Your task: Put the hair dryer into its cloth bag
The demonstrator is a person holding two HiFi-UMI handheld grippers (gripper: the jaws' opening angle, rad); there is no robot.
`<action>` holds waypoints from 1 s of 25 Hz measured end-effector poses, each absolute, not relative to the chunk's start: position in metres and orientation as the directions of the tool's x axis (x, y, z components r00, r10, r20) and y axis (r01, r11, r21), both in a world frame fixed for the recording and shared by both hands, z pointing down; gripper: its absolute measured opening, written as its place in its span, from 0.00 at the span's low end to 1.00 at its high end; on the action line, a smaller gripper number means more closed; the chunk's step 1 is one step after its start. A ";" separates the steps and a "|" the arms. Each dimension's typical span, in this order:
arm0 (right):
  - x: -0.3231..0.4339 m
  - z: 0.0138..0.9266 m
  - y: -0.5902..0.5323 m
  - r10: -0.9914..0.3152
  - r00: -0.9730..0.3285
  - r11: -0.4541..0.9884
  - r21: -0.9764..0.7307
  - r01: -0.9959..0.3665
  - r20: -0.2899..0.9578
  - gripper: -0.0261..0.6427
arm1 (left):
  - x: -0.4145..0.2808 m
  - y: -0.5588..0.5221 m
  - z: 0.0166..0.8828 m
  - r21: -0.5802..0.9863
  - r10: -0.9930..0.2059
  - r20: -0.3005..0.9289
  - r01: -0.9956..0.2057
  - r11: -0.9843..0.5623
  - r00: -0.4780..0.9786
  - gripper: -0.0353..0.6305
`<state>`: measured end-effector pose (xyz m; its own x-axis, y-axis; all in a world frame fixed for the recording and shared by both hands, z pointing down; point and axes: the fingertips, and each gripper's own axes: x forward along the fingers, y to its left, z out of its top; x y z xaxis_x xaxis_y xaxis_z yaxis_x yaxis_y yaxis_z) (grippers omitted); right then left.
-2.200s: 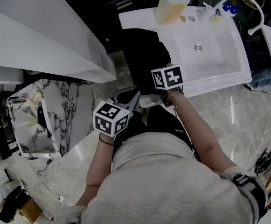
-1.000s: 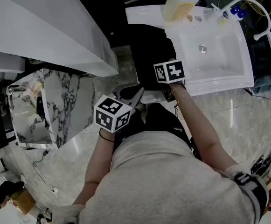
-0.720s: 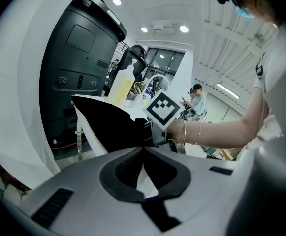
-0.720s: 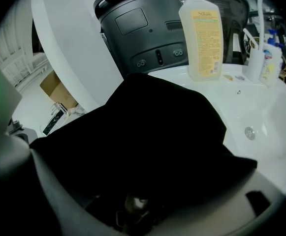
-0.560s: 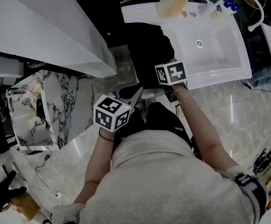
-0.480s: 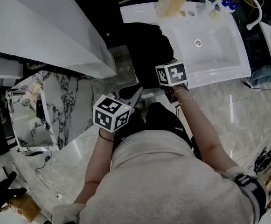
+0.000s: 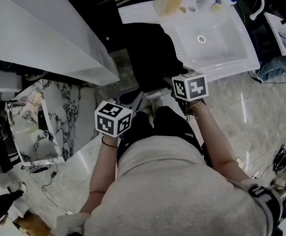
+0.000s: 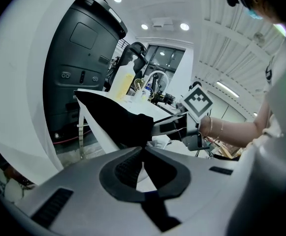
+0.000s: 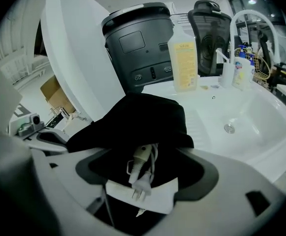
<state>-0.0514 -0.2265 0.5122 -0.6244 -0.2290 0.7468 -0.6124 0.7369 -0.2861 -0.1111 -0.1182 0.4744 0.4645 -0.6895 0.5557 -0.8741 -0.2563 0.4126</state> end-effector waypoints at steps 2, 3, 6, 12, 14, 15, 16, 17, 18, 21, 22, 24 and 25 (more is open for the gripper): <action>-0.044 0.513 -0.220 -0.235 -0.627 0.732 -0.289 -0.617 0.743 0.58 | -0.112 -0.114 0.481 0.396 -0.678 0.577 -0.882 -0.255 0.455 0.07; -0.041 0.512 -0.217 -0.241 -0.630 0.727 -0.292 -0.621 0.738 0.58 | -0.113 -0.113 0.483 0.383 -0.674 0.588 -0.888 -0.255 0.447 0.07; -0.034 0.508 -0.208 -0.255 -0.645 0.704 -0.319 -0.635 0.721 0.58 | -0.115 -0.111 0.490 0.352 -0.664 0.613 -0.900 -0.257 0.429 0.07; -0.022 0.499 -0.192 -0.280 -0.675 0.665 -0.369 -0.649 0.683 0.52 | -0.113 -0.104 0.496 0.344 -0.642 0.634 -0.900 -0.267 0.432 0.07; -0.021 0.498 -0.186 -0.270 -0.693 0.662 -0.394 -0.638 0.668 0.46 | -0.113 -0.103 0.495 0.351 -0.644 0.630 -0.899 -0.262 0.434 0.08; -0.021 0.496 -0.184 -0.271 -0.703 0.659 -0.406 -0.634 0.658 0.42 | -0.113 -0.103 0.492 0.360 -0.652 0.620 -0.896 -0.259 0.437 0.08; -0.021 0.493 -0.183 -0.276 -0.711 0.653 -0.416 -0.633 0.647 0.38 | -0.112 -0.104 0.488 0.369 -0.663 0.605 -0.893 -0.258 0.441 0.09; -0.020 0.491 -0.182 -0.285 -0.717 0.647 -0.424 -0.634 0.637 0.35 | -0.112 -0.104 0.483 0.373 -0.673 0.591 -0.890 -0.261 0.445 0.11; -0.019 0.488 -0.182 -0.293 -0.721 0.641 -0.431 -0.635 0.628 0.34 | -0.112 -0.105 0.478 0.372 -0.683 0.578 -0.889 -0.266 0.446 0.14; -0.020 0.481 -0.177 -0.292 -0.743 0.636 -0.458 -0.621 0.602 0.26 | -0.112 -0.109 0.463 0.375 -0.706 0.544 -0.884 -0.279 0.454 0.23; -0.022 0.478 -0.176 -0.290 -0.753 0.638 -0.467 -0.612 0.591 0.25 | -0.112 -0.111 0.460 0.384 -0.709 0.533 -0.879 -0.284 0.462 0.26; -0.023 0.470 -0.175 -0.306 -0.768 0.644 -0.472 -0.602 0.563 0.18 | -0.109 -0.117 0.454 0.395 -0.709 0.516 -0.868 -0.299 0.480 0.27; -0.024 0.466 -0.177 -0.317 -0.773 0.648 -0.470 -0.599 0.549 0.12 | -0.107 -0.120 0.452 0.393 -0.707 0.514 -0.866 -0.310 0.486 0.27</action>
